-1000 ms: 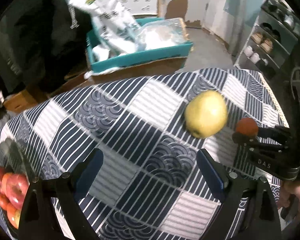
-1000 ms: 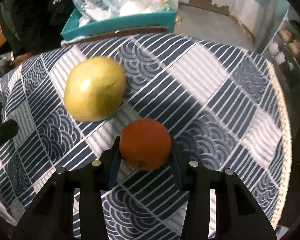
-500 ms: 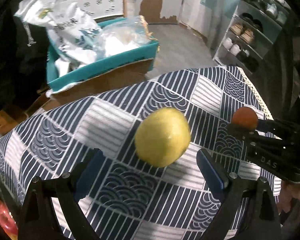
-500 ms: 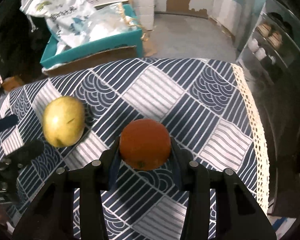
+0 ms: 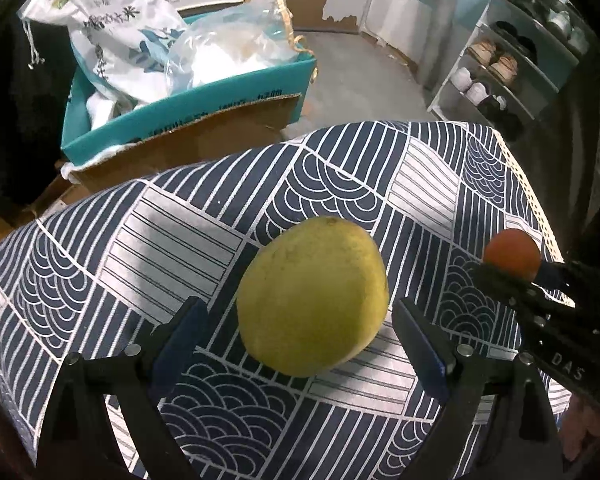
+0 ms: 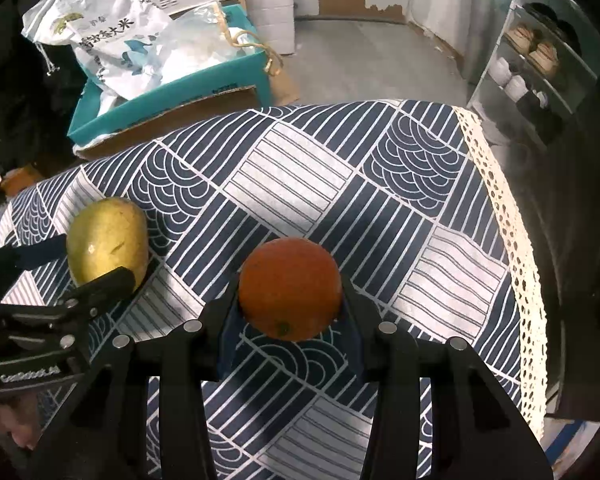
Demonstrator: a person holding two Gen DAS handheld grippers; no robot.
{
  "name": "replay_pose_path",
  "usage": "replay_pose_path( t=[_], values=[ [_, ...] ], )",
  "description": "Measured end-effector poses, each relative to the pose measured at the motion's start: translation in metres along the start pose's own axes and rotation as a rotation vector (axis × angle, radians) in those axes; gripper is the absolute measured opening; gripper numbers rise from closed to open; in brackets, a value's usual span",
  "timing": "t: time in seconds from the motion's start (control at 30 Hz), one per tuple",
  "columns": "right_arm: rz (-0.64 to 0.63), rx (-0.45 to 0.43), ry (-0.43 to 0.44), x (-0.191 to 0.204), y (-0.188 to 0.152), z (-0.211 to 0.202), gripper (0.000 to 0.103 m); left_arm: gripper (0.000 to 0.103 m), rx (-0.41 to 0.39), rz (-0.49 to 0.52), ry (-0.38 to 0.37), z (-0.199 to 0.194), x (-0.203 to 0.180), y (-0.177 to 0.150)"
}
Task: Organize fruits
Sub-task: 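Grasp the yellow pear with the left gripper while the right lifts the tangerine, then carry the pear with the left gripper while the right carries the tangerine over the bowl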
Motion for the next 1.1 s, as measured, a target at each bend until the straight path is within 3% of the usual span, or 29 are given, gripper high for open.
replay_pose_path(
  t=[0.17,0.57,1.1],
  values=[
    [0.007,0.005,0.002,-0.002,-0.002,0.001,0.043,0.078,0.024,0.000,-0.048,0.007,-0.003,-0.002],
    [-0.014,-0.016,-0.008,0.001,0.000,-0.004,0.043,0.077,0.012,0.001,-0.027,0.000,-0.005,-0.010],
    [-0.079,-0.079,0.002,0.030,0.009,-0.032,0.043,0.077,-0.064,-0.036,-0.006,-0.052,0.018,-0.020]
  ],
)
Point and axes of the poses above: each gripper's, at about its wrist camera, not at the fingertips, and z roughly the way its jaws point, x to its left, y to its top, the point moved 4 cm from there along z, roughly the way its jaws point, and after that the axes turned 9 degrees about y, right-handed, at the moved point
